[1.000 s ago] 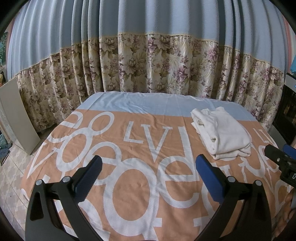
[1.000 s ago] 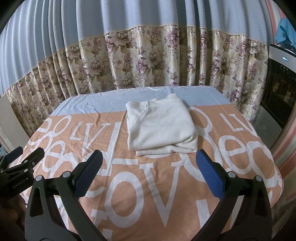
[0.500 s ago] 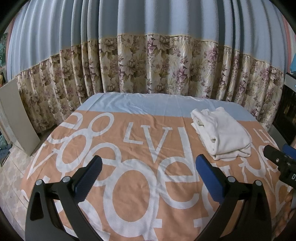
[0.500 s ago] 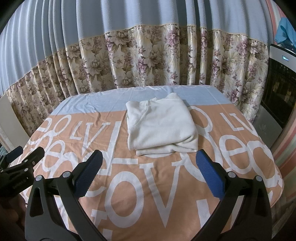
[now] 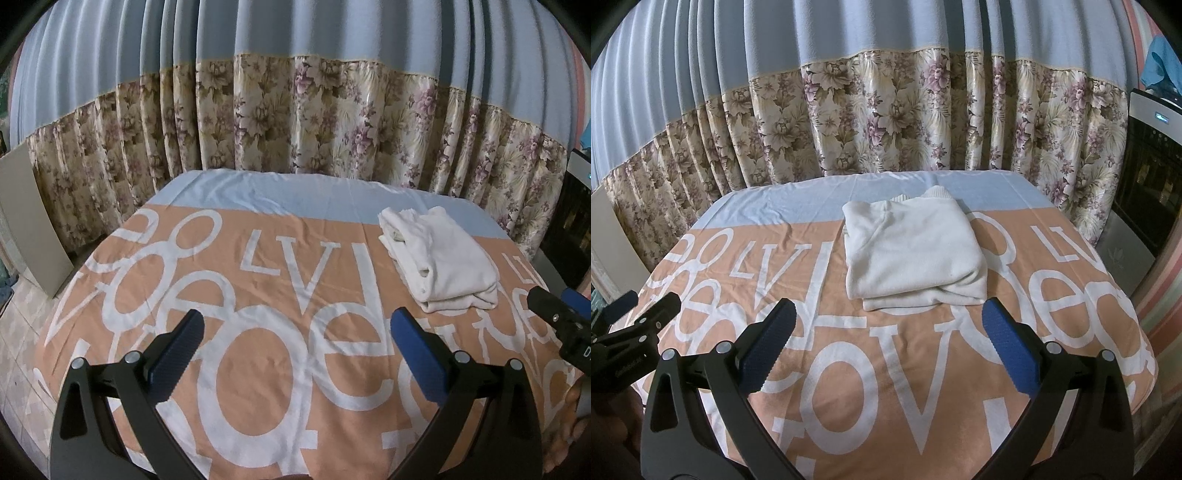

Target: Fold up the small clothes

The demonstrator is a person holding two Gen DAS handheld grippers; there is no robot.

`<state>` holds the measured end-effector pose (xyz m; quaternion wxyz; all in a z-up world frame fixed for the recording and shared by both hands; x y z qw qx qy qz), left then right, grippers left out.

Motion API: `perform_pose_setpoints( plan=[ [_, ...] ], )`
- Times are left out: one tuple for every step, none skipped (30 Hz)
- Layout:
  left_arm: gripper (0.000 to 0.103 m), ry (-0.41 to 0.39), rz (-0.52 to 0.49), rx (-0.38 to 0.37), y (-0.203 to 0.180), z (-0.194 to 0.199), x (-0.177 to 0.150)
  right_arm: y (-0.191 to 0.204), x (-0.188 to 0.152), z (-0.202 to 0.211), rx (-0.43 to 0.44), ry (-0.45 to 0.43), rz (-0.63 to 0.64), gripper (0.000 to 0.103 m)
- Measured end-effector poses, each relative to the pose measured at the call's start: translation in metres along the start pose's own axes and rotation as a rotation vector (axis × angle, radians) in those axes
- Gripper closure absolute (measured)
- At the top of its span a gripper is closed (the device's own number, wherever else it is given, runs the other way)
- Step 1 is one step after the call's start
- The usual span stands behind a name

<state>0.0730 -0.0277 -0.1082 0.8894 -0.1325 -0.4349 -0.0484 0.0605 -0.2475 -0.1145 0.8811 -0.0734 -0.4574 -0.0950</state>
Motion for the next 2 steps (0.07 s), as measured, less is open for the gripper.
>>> perform_pose_setpoints(
  plan=[
    [0.002, 0.000, 0.001, 0.002, -0.0003, -0.0003, -0.0004, -0.0004, 0.0006, -0.0003, 0.000, 0.000, 0.000, 0.003],
    [0.002, 0.000, -0.001, 0.001, -0.0003, -0.0005, -0.0003, -0.0002, 0.0001, -0.0001, -0.001, 0.000, 0.000, 0.003]
  ],
)
Point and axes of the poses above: each gripper's, at about its wrist camera, not at the fingertips, and z roughly against the way its jaws point, y to its left, x to its top, the point moved 9 cm from there along -z, roughly the way its jaws point, and after that the axes turned 14 degrees about -x, right-handed, at the moved point
